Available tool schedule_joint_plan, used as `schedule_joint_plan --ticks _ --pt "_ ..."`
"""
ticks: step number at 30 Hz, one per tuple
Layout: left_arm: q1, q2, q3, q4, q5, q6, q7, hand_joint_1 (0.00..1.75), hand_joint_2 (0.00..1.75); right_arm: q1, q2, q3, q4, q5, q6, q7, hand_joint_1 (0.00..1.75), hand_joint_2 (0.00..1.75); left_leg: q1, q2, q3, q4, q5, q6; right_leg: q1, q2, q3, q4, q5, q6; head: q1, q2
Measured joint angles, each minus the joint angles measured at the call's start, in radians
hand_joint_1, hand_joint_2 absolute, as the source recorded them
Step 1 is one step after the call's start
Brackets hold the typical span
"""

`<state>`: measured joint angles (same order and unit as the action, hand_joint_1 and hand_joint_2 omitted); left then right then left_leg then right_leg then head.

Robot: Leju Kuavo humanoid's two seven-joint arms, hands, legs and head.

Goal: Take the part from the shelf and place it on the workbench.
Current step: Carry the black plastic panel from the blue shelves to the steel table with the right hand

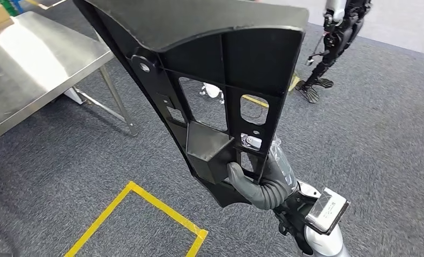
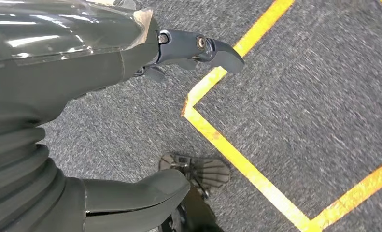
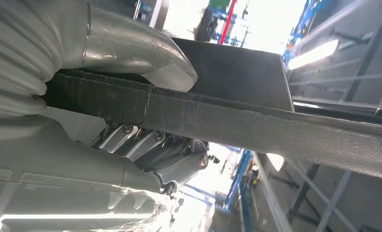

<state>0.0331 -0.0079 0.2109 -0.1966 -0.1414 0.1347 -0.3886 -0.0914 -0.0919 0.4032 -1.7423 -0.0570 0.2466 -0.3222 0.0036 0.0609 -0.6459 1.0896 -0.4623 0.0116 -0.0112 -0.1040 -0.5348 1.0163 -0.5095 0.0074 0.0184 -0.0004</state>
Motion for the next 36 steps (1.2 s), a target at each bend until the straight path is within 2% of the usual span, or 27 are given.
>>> schedule_joint_plan --ticks 2,4,5,6,7,8,9,10,11,12,13,15,16,17,18,20,21,22,24,26,27,28,29,31,33,35,36 --pt "-0.002 0.000 0.003 -0.001 -0.005 0.000 0.001 0.00 1.75 -0.002 0.000 0.000 0.000 0.001 0.002 0.001 1.75 1.75 -0.010 0.028 0.029 -0.058 0.009 0.009 0.007 -0.020 0.006 -0.001 -0.006 0.010 0.002 0.000" --pt "-0.002 0.000 0.005 -0.002 -0.010 0.000 0.003 0.00 1.75 -0.003 0.001 0.001 0.000 0.002 0.003 0.001 1.75 1.75 -0.012 0.000 0.029 -0.063 0.011 0.019 0.010 -0.040 0.012 -0.004 -0.011 0.019 0.002 0.000" --pt "0.000 0.000 0.006 -0.002 -0.013 0.000 0.003 0.00 1.75 -0.005 0.001 0.001 0.000 0.002 0.003 0.002 1.75 1.75 -0.010 -0.014 0.034 -0.070 0.014 0.026 0.008 -0.031 0.014 0.001 -0.016 0.024 0.003 0.000" --pt "0.000 0.000 0.007 -0.003 -0.015 0.000 0.004 0.00 1.75 -0.006 0.001 0.001 0.000 0.002 0.003 0.002 1.75 1.75 -0.007 -0.027 0.040 -0.077 0.019 0.032 0.008 -0.008 0.010 0.017 -0.026 0.026 0.003 0.000" --pt "-0.001 0.000 0.007 -0.004 -0.017 0.000 0.004 0.00 1.75 -0.006 0.001 0.001 -0.001 0.002 0.003 0.001 1.75 1.75 -0.002 -0.041 0.046 -0.083 0.023 0.038 0.007 0.027 -0.008 0.057 -0.045 0.026 0.004 0.000" --pt "-0.003 0.001 0.007 -0.005 -0.018 0.000 0.004 0.00 1.75 -0.005 0.000 0.001 0.000 0.003 0.003 0.002 1.75 1.75 -0.002 -0.054 0.047 -0.085 0.025 0.041 0.003 0.065 -0.038 0.119 -0.071 0.023 0.006 0.000" --pt "-0.005 0.001 0.007 -0.006 -0.019 0.000 0.005 0.00 1.75 -0.002 -0.002 0.001 0.000 0.003 0.003 0.002 1.75 1.75 -0.001 -0.071 0.046 -0.085 0.026 0.043 0.002 0.088 -0.078 0.194 -0.099 0.021 0.006 0.000" --pt "-0.006 0.001 0.007 -0.006 -0.020 0.000 0.005 0.00 1.75 0.000 -0.004 0.000 0.000 0.003 0.003 0.003 1.75 1.75 -0.001 -0.089 0.045 -0.084 0.027 0.044 0.001 0.100 -0.117 0.263 -0.120 0.021 0.008 0.000" --pt "-0.005 0.001 0.007 -0.006 -0.022 0.000 0.005 0.00 1.75 0.003 -0.006 0.000 0.001 0.004 0.003 0.004 1.75 1.75 -0.001 -0.106 0.045 -0.084 0.027 0.045 0.000 0.103 -0.143 0.301 -0.127 0.026 0.008 0.000" --pt "-0.004 0.001 0.007 -0.006 -0.023 -0.001 0.005 0.00 1.75 0.005 -0.007 0.000 0.001 0.003 0.003 0.004 1.75 1.75 0.000 -0.123 0.045 -0.083 0.027 0.045 -0.001 0.104 -0.149 0.299 -0.116 0.035 0.008 0.000" --pt "-0.003 0.000 0.007 -0.006 -0.025 -0.001 0.005 0.00 1.75 0.005 -0.007 0.000 0.001 0.004 0.003 0.004 1.75 1.75 0.001 -0.139 0.046 -0.082 0.026 0.044 -0.003 0.106 -0.133 0.254 -0.089 0.046 0.008 0.000" --pt "-0.003 0.000 0.008 -0.006 -0.030 -0.001 0.006 0.00 1.75 0.005 -0.008 0.000 0.001 0.004 0.003 0.004 1.75 1.75 0.003 -0.170 0.046 -0.077 0.023 0.037 -0.013 0.141 -0.070 0.103 -0.020 0.066 0.008 0.000" --pt "-0.002 0.000 0.008 -0.006 -0.034 -0.002 0.006 0.00 1.75 0.005 -0.008 0.000 0.001 0.004 0.003 0.004 1.75 1.75 0.002 -0.183 0.044 -0.073 0.021 0.031 -0.016 0.158 -0.043 0.045 0.004 0.065 0.008 0.000" --pt "-0.002 0.001 0.008 -0.006 -0.037 -0.002 0.007 0.00 1.75 0.006 -0.009 0.000 0.001 0.004 0.003 0.004 1.75 1.75 0.001 -0.193 0.040 -0.070 0.020 0.025 -0.017 0.171 -0.028 0.012 0.016 0.059 0.008 0.000" --pt "0.000 0.001 0.008 -0.006 -0.039 -0.002 0.007 0.00 1.75 0.006 -0.009 0.000 0.001 0.004 0.003 0.004 1.75 1.75 0.001 -0.202 0.036 -0.070 0.021 0.018 -0.015 0.172 -0.025 0.005 0.019 0.048 0.008 0.000" --pt "0.004 0.001 0.007 -0.006 -0.041 -0.003 0.008 0.00 1.75 0.004 -0.008 0.000 0.001 0.005 0.003 0.004 1.75 1.75 0.004 -0.211 0.029 -0.070 0.023 0.007 -0.015 0.150 -0.023 0.003 0.023 0.029 0.007 0.000" --pt "0.006 0.000 0.007 -0.006 -0.042 -0.003 0.009 0.00 1.75 0.003 -0.006 0.000 0.001 0.005 0.003 0.004 1.75 1.75 0.004 -0.195 0.024 -0.061 0.015 0.002 -0.017 0.138 -0.021 0.001 0.024 0.021 0.006 0.000" --pt "0.005 0.000 0.007 -0.006 -0.043 -0.003 0.009 0.00 1.75 0.003 -0.005 0.000 0.001 0.005 0.003 0.004 1.75 1.75 0.003 -0.166 0.010 -0.033 -0.003 -0.002 -0.019 0.125 -0.020 -0.001 0.025 0.012 0.003 0.000" --pt "0.001 0.000 0.007 -0.006 -0.043 -0.003 0.009 0.00 1.75 0.003 -0.003 0.000 0.000 0.005 0.003 0.004 1.75 1.75 0.003 -0.095 -0.046 0.078 -0.063 -0.010 -0.017 0.098 -0.018 -0.002 0.022 -0.001 -0.002 0.000" --pt "0.000 0.000 0.007 -0.006 -0.043 -0.003 0.009 0.00 1.75 0.005 -0.004 0.000 0.001 0.006 0.003 0.004 1.75 1.75 0.009 -0.068 -0.106 0.191 -0.105 -0.017 -0.014 0.067 -0.018 -0.002 0.019 -0.006 -0.002 0.000" --pt "0.001 -0.001 0.007 -0.006 -0.043 -0.003 0.009 0.00 1.75 0.005 -0.004 0.000 0.001 0.006 0.003 0.004 1.75 1.75 0.011 -0.064 -0.115 0.204 -0.099 -0.019 -0.013 0.052 -0.017 -0.002 0.017 -0.006 -0.002 0.000" --pt "0.002 -0.001 0.007 -0.006 -0.043 -0.003 0.009 0.00 1.75 0.005 -0.004 0.000 0.002 0.006 0.003 0.004 1.75 1.75 0.014 -0.059 -0.102 0.177 -0.076 -0.020 -0.013 0.038 -0.016 -0.002 0.015 -0.005 -0.002 0.000" --pt "0.002 -0.001 0.007 -0.006 -0.043 -0.003 0.009 0.00 1.75 0.005 -0.004 0.000 0.002 0.006 0.003 0.004 1.75 1.75 0.015 -0.048 -0.070 0.116 -0.042 -0.020 -0.013 0.025 -0.012 -0.002 0.012 -0.003 -0.002 0.000" --pt "0.001 0.000 0.007 -0.006 -0.043 -0.002 0.009 0.00 1.75 0.003 -0.004 0.000 0.002 0.006 0.003 0.004 1.75 1.75 0.011 -0.002 0.001 -0.012 0.005 -0.016 -0.008 0.003 -0.004 -0.002 0.004 0.008 -0.002 0.000" --pt "-0.001 0.000 0.007 -0.007 -0.044 -0.002 0.010 0.00 1.75 0.001 -0.004 0.001 0.002 0.006 0.004 0.004 1.75 1.75 0.004 0.017 0.026 -0.059 0.011 -0.006 0.000 -0.016 0.004 -0.003 -0.003 0.020 0.001 0.000" --pt "0.000 -0.001 0.007 -0.007 -0.045 -0.002 0.010 0.00 1.75 -0.001 -0.003 0.001 0.001 0.006 0.004 0.004 1.75 1.75 -0.001 -0.010 0.025 -0.062 0.012 0.005 0.002 -0.039 0.014 -0.009 -0.007 0.031 0.003 0.000" --pt "0.001 -0.001 0.007 -0.007 -0.045 -0.002 0.010 0.00 1.75 -0.003 -0.003 0.001 0.001 0.005 0.004 0.004 1.75 1.75 0.000 -0.024 0.030 -0.068 0.014 0.011 -0.001 -0.035 0.018 -0.009 -0.011 0.036 0.004 0.000"
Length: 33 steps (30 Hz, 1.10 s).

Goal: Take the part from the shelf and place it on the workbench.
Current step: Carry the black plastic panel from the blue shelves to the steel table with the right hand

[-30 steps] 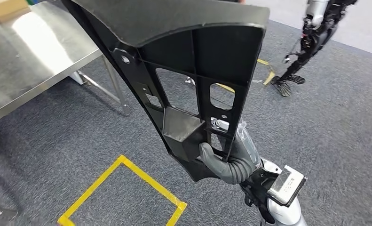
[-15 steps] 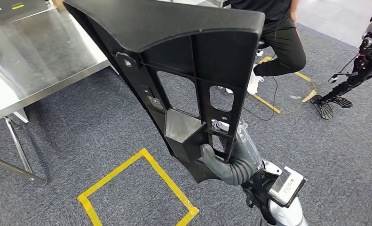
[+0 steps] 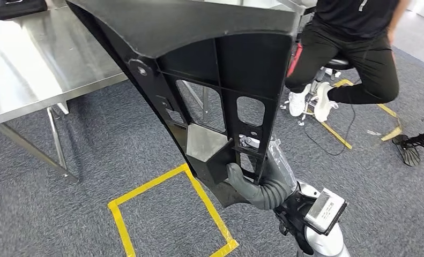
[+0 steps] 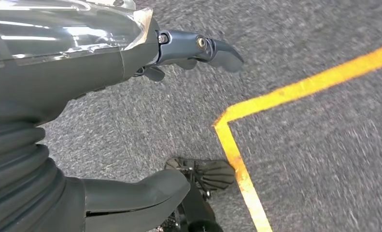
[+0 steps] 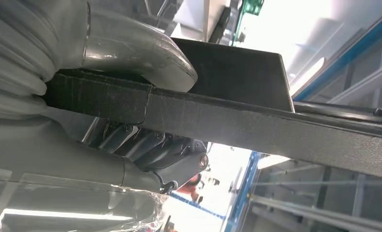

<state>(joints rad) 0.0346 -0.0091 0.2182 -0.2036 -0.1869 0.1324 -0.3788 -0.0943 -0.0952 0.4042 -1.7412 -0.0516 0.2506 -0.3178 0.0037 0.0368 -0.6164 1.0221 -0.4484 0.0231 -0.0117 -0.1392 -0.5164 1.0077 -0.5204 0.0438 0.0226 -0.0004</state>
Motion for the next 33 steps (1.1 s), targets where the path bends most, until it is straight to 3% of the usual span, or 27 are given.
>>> schedule_joint_plan --ticks 2,4,6,7,9,10,12,15,16,18,20,22,23,24,26,28,30,33 --pt "0.000 -0.001 0.000 0.000 0.000 0.000 0.000 0.00 1.75 -0.003 0.000 0.000 -0.001 -0.001 0.000 -0.001 1.75 1.75 0.005 -0.027 0.014 -0.013 0.006 0.013 -0.002 0.054 -0.021 0.051 -0.030 0.001 0.003 0.000" --pt "-0.002 -0.001 0.001 0.000 0.000 0.000 0.000 0.00 1.75 -0.001 -0.002 0.000 0.000 -0.001 0.001 -0.002 1.75 1.75 0.007 -0.056 0.017 -0.016 0.008 0.021 -0.003 0.119 -0.093 0.183 -0.080 -0.009 0.007 0.000" --pt "-0.003 -0.002 0.001 0.000 0.000 0.000 0.000 0.00 1.75 0.003 -0.005 -0.001 0.002 -0.001 0.001 -0.001 1.75 1.75 0.005 -0.089 0.016 -0.016 0.008 0.024 -0.002 0.136 -0.154 0.274 -0.099 -0.008 0.009 0.000" --pt "-0.003 -0.002 0.001 0.000 0.000 0.000 0.000 0.00 1.75 0.004 -0.006 -0.001 0.004 -0.001 0.001 -0.001 1.75 1.75 0.005 -0.107 0.016 -0.015 0.008 0.024 -0.002 0.139 -0.156 0.262 -0.082 -0.001 0.009 0.000" --pt "-0.002 -0.004 0.001 0.000 0.000 0.000 0.000 0.00 1.75 0.003 -0.007 -0.001 0.006 -0.001 0.001 -0.001 1.75 1.75 0.006 -0.140 0.018 -0.013 0.006 0.021 -0.006 0.162 -0.106 0.135 -0.016 0.016 0.009 0.000" --pt "-0.002 -0.005 0.002 0.000 0.000 0.000 0.000 0.00 1.75 0.002 -0.007 -0.001 0.006 -0.001 0.001 -0.001 1.75 1.75 0.005 -0.154 0.018 -0.011 0.005 0.017 -0.007 0.179 -0.078 0.070 0.012 0.017 0.009 0.000" --pt "-0.002 -0.005 0.004 0.000 0.000 0.001 0.001 0.00 1.75 0.002 -0.008 0.000 0.007 -0.001 0.001 0.000 1.75 1.75 0.002 -0.175 0.014 -0.009 0.003 0.008 -0.007 0.196 -0.048 0.007 0.036 0.006 0.009 0.000" --pt "0.003 -0.005 0.007 0.000 0.000 0.001 0.001 0.00 1.75 0.000 -0.008 0.000 0.007 -0.001 0.001 0.000 1.75 1.75 0.004 -0.193 0.009 -0.013 0.007 -0.004 -0.004 0.178 -0.044 0.006 0.040 -0.013 0.008 0.000" --pt "0.005 -0.005 0.008 0.000 0.000 0.001 0.001 0.00 1.75 -0.003 -0.007 0.000 0.007 -0.001 0.001 0.000 1.75 1.75 0.005 -0.186 0.007 -0.010 0.005 -0.007 -0.007 0.170 -0.043 0.005 0.041 -0.017 0.008 0.000" --pt "0.006 -0.006 0.010 0.000 0.000 0.002 0.001 0.00 1.75 -0.006 -0.004 0.001 0.007 -0.001 0.002 0.000 1.75 1.75 0.002 -0.128 -0.014 0.036 -0.026 -0.016 -0.014 0.153 -0.040 0.002 0.042 -0.031 0.004 0.000" --pt "0.002 -0.006 0.013 -0.001 0.000 0.003 0.001 0.00 1.75 -0.006 -0.003 0.001 0.008 -0.002 0.002 0.000 1.75 1.75 0.003 -0.061 -0.074 0.157 -0.091 -0.024 -0.010 0.134 -0.039 0.002 0.038 -0.044 0.000 0.000" --pt "0.001 -0.007 0.015 -0.001 0.000 0.003 0.001 0.00 1.75 -0.004 -0.003 0.001 0.008 -0.003 0.001 0.000 1.75 1.75 0.008 -0.042 -0.130 0.265 -0.128 -0.029 -0.007 0.117 -0.039 0.002 0.036 -0.047 -0.001 0.000" --pt "0.001 -0.007 0.016 -0.001 0.000 0.003 0.000 0.00 1.75 -0.003 -0.003 0.001 0.008 -0.004 0.000 0.000 1.75 1.75 0.009 -0.040 -0.133 0.271 -0.119 -0.030 -0.007 0.111 -0.038 0.002 0.036 -0.047 -0.001 0.000" --pt "0.002 -0.008 0.016 -0.001 -0.001 0.003 0.000 0.00 1.75 -0.003 -0.003 0.001 0.008 -0.005 0.000 0.000 1.75 1.75 0.010 -0.038 -0.113 0.234 -0.092 -0.029 -0.007 0.107 -0.037 0.002 0.035 -0.047 -0.001 0.000" --pt "0.002 -0.007 0.018 -0.002 -0.002 0.003 -0.001 0.00 1.75 -0.004 -0.002 0.001 0.008 -0.007 -0.002 0.000 1.75 1.75 0.009 -0.028 -0.039 0.097 -0.032 -0.022 -0.005 0.102 -0.034 0.003 0.032 -0.043 -0.001 0.000" --pt "0.000 -0.007 0.020 -0.004 -0.004 0.002 -0.003 0.00 1.75 -0.003 -0.002 0.001 0.008 -0.008 -0.006 0.001 1.75 1.75 0.005 -0.018 0.010 0.008 -0.008 -0.014 0.004 0.100 -0.033 0.005 0.028 -0.037 0.000 0.000" --pt "0.000 -0.008 0.023 -0.006 -0.006 0.001 -0.004 0.00 1.75 -0.002 -0.002 0.000 0.008 -0.008 -0.009 0.001 1.75 1.75 0.000 -0.020 0.016 -0.004 -0.007 -0.012 0.012 0.099 -0.034 0.007 0.024 -0.036 0.001 0.000" --pt "0.001 -0.009 0.025 -0.007 -0.009 0.001 -0.004 0.00 1.75 0.000 -0.002 -0.001 0.007 -0.008 -0.010 0.002 1.75 1.75 -0.007 -0.023 0.015 -0.005 -0.007 -0.010 0.011 0.097 -0.033 0.003 0.025 -0.035 0.001 0.000"
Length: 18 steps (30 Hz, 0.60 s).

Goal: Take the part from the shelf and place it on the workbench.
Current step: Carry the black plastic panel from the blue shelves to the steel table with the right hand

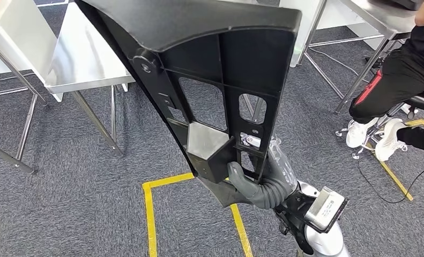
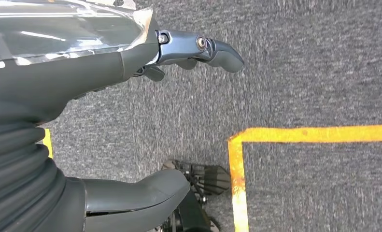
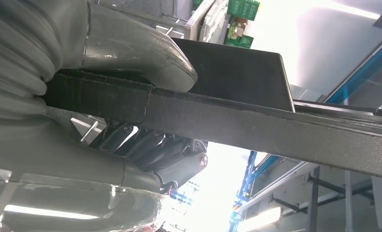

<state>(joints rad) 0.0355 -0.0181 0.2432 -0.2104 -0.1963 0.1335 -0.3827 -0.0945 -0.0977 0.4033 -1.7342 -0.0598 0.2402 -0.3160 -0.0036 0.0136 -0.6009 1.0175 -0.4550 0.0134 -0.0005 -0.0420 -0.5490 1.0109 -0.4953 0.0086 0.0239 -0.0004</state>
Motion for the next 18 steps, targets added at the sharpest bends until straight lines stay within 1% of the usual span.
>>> schedule_joint_plan --ticks 6,11,18 --pt "0.000 0.000 0.001 0.000 -0.001 -0.001 0.000 0.00 1.75 0.001 0.000 0.000 0.000 0.000 0.000 0.001 1.75 1.75 -0.003 0.000 0.000 0.000 -0.002 0.011 -0.002 -0.001 0.004 -0.009 0.005 0.008 0.000 0.000" --pt "0.000 0.000 0.001 0.000 -0.004 -0.001 0.000 0.00 1.75 0.003 0.000 0.000 0.000 0.000 0.000 0.003 1.75 1.75 -0.004 -0.001 0.000 0.001 -0.002 0.012 -0.003 -0.001 0.004 -0.010 0.006 0.011 0.000 0.000" --pt "0.000 -0.001 0.005 0.000 -0.013 0.000 0.000 0.00 1.75 0.005 0.000 -0.001 0.000 0.003 0.000 0.009 1.75 1.75 -0.002 -0.001 0.000 0.001 -0.001 0.013 -0.002 0.000 0.004 -0.010 0.007 0.011 0.000 0.000"
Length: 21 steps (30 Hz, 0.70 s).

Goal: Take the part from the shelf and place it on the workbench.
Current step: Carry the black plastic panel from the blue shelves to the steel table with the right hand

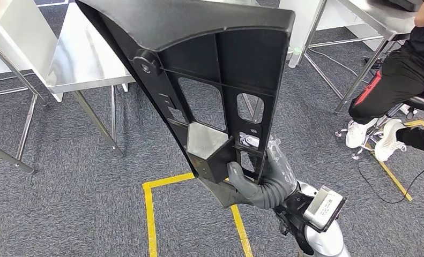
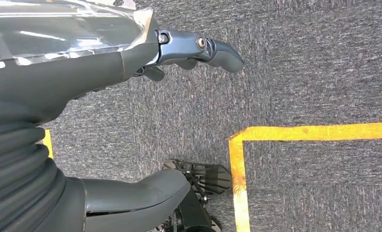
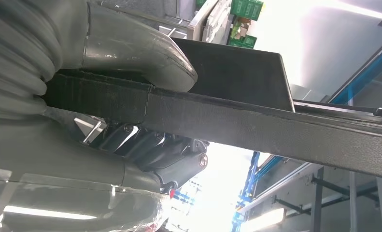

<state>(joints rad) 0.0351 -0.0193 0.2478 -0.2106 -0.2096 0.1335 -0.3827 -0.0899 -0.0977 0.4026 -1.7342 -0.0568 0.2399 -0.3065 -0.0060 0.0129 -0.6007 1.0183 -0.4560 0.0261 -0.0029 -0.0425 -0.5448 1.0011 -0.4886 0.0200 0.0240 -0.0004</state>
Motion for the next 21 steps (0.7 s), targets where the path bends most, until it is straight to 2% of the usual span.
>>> schedule_joint_plan --ticks 4,8,10,12,14,15,16,17,19,20,21 --pt "0.000 0.000 0.001 0.000 -0.001 0.000 0.000 0.00 1.75 0.000 0.000 -0.001 0.000 0.000 0.000 0.000 1.75 1.75 0.001 0.000 0.000 0.001 0.000 0.000 0.001 0.000 0.000 -0.001 0.000 0.000 0.000 0.000" --pt "0.000 -0.001 0.002 0.000 -0.005 0.004 0.008 0.00 1.75 -0.001 0.002 0.000 0.000 0.003 0.000 0.001 1.75 1.75 -0.002 -0.001 -0.003 0.003 -0.008 0.014 -0.010 -0.003 0.003 -0.005 0.000 0.012 0.000 0.000" --pt "0.000 -0.001 0.004 0.000 -0.008 0.006 0.013 0.00 1.75 -0.001 0.005 0.000 -0.001 0.006 0.000 0.002 1.75 1.75 0.004 -0.005 0.008 -0.011 -0.004 0.023 -0.009 0.001 0.002 0.001 -0.005 0.018 0.000 0.000" --pt "-0.002 -0.003 0.008 -0.001 -0.009 0.008 0.015 0.00 1.75 -0.001 0.006 -0.001 -0.002 0.008 0.000 0.003 1.75 1.75 0.011 -0.010 0.023 -0.027 0.001 0.031 -0.009 0.019 -0.027 0.064 -0.034 0.015 0.001 0.000" --pt "-0.005 -0.004 0.011 -0.002 -0.010 0.009 0.016 0.00 1.75 0.002 0.005 -0.001 -0.002 0.010 0.000 0.003 1.75 1.75 0.013 -0.016 0.027 -0.030 0.000 0.034 -0.012 0.035 -0.098 0.198 -0.085 0.009 0.002 0.000" --pt "-0.005 -0.004 0.012 -0.002 -0.010 0.009 0.017 0.00 1.75 0.004 0.004 -0.001 -0.001 0.011 0.000 0.004 1.75 1.75 0.013 -0.020 0.029 -0.030 -0.002 0.033 -0.013 0.037 -0.134 0.258 -0.102 0.011 0.002 0.000" --pt "-0.005 -0.005 0.012 -0.002 -0.010 0.010 0.018 0.00 1.75 0.006 0.004 -0.001 0.000 0.012 0.000 0.004 1.75 1.75 0.015 -0.024 0.031 -0.029 -0.005 0.030 -0.016 0.038 -0.154 0.287 -0.104 0.017 0.002 0.000" --pt "-0.005 -0.006 0.012 -0.002 -0.010 0.010 0.019 0.00 1.75 0.007 0.003 -0.001 0.000 0.013 0.000 0.004 1.75 1.75 0.017 -0.029 0.035 -0.028 -0.008 0.026 -0.019 0.038 -0.153 0.272 -0.088 0.027 0.002 0.000" --pt "-0.005 -0.010 0.013 -0.002 -0.010 0.010 0.020 0.00 1.75 0.007 0.003 -0.001 0.000 0.014 0.000 0.004 1.75 1.75 0.023 -0.039 0.047 -0.025 -0.019 0.012 -0.029 0.038 -0.096 0.141 -0.023 0.055 0.002 0.000" --pt "-0.005 -0.009 0.014 -0.002 -0.010 0.010 0.021 0.00 1.75 0.006 0.003 -0.001 0.000 0.014 0.001 0.004 1.75 1.75 0.024 -0.043 0.051 -0.021 -0.027 0.003 -0.032 0.039 -0.065 0.076 0.002 0.062 0.003 0.000" --pt "-0.005 -0.009 0.016 -0.002 -0.011 0.010 0.022 0.00 1.75 0.006 0.004 -0.001 0.000 0.014 0.001 0.004 1.75 1.75 0.023 -0.046 0.053 -0.018 -0.034 -0.006 -0.032 0.041 -0.043 0.033 0.016 0.060 0.003 0.000"
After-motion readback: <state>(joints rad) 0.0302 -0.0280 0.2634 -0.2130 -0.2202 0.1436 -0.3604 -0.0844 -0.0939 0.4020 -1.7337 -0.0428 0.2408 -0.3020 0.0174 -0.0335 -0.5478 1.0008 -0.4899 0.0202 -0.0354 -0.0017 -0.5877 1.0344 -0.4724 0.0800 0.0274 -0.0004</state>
